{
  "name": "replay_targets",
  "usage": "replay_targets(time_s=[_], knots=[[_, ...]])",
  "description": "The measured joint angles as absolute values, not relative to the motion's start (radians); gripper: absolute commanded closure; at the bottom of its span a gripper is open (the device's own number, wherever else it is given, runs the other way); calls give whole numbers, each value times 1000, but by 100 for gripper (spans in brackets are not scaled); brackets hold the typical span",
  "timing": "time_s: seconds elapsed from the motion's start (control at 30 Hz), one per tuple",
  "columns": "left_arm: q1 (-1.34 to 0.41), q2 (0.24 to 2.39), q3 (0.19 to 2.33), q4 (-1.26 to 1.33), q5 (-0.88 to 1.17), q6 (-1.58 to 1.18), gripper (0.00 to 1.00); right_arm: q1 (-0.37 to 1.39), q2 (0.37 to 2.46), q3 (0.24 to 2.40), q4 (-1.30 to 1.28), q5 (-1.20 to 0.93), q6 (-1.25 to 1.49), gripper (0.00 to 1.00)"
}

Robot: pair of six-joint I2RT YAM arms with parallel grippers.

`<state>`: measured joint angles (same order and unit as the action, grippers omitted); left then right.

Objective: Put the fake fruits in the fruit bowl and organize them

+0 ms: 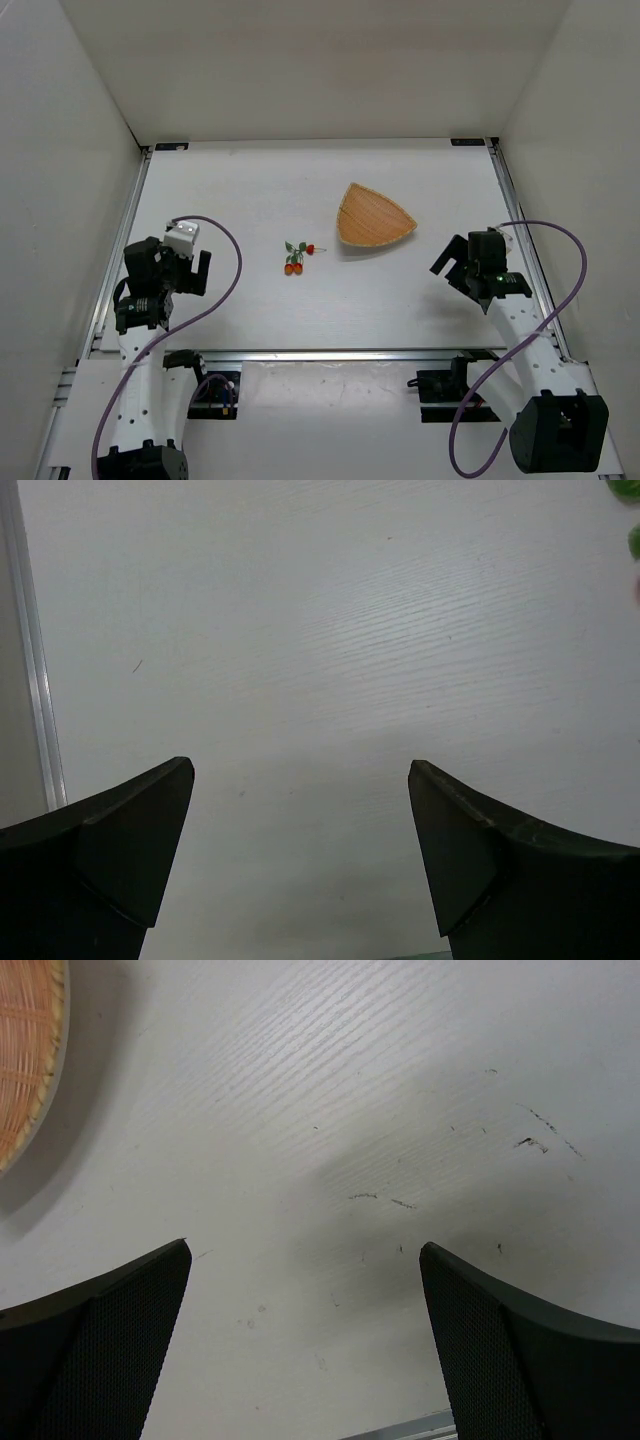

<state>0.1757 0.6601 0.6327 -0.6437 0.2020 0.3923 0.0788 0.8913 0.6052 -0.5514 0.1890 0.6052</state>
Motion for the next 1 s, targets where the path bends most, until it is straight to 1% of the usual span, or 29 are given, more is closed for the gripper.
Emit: replay_targets(time_s=[0.13,0.27,0.37,0.53,0.63,0.7,0.8,0.9,1.0], knots=[[176,660,632,-645,243,409,1,79,888,605,-551,189,602,1],[162,708,641,-677,389,492,1,87,891,608,-554,190,592,2],[80,865,730,-709,440,495,1,131,915,633,-568,213,583,2],[-210,1209,948,-714,301,481,1,276,986,685,-570,270,575,2],[-373,1353,1032,-727,237,441,1,342,1022,699,-570,293,591,2],[-446,1439,1082,-735,228,406,1,375,1039,700,-570,304,604,2],[-495,1573,1155,-741,227,352,1,421,1058,700,-571,320,625,2],[-498,1695,1216,-738,228,303,1,450,1066,700,-571,331,639,2],[-499,1775,1252,-733,229,270,1,463,1069,700,-572,342,651,2]])
